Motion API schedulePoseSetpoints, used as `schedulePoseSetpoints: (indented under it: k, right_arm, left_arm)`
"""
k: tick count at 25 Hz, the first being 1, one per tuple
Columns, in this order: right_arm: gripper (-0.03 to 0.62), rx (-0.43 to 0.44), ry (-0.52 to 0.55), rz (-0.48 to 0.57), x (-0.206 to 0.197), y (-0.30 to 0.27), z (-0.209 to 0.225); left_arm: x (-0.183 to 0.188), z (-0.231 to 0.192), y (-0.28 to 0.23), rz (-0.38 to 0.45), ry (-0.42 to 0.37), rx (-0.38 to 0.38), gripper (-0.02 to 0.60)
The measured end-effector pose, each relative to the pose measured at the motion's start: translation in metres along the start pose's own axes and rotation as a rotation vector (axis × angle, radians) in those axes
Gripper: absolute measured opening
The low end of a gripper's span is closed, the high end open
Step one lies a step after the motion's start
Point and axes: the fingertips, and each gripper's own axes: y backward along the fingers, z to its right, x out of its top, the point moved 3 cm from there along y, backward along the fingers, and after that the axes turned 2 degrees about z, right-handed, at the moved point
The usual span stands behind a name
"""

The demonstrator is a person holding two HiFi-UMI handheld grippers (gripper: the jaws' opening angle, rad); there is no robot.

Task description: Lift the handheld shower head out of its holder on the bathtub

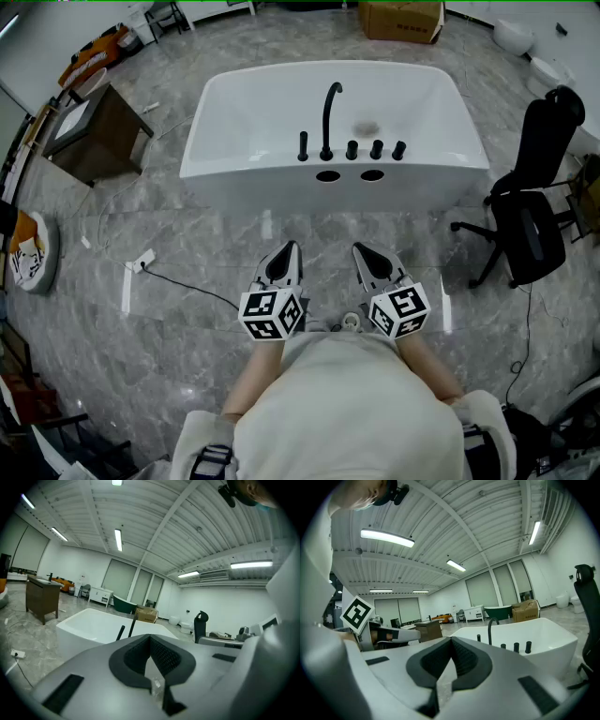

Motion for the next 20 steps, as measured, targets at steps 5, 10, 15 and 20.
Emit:
schedulePoseSetpoints:
  k: [5, 10, 15, 20]
  right_arm:
    - [0.018, 0.006, 0.004, 0.001, 0.000, 0.001, 0.001]
    - [0.020, 0.030, 0.018, 0.015, 0.004, 0.003, 0.005]
    - [0.020, 0.047, 0.039, 0.040, 0.010, 0.000, 0.013]
    - [0.020, 0.058, 0.041, 0.039, 0.011, 0.000, 0.027]
  left_arm:
    - [-0.004, 0.003, 0.000, -0.001, 0.014, -0.002, 0.020]
    - [-0.009, 0.014, -0.002, -0.003, 0.019, -0.006, 0.020]
    - [-0.012, 0.015, -0.005, 0.008, 0.034, 0.030, 0.020]
    - [-0.013, 0.019, -0.010, 0.019, 0.052, 0.062, 0.020]
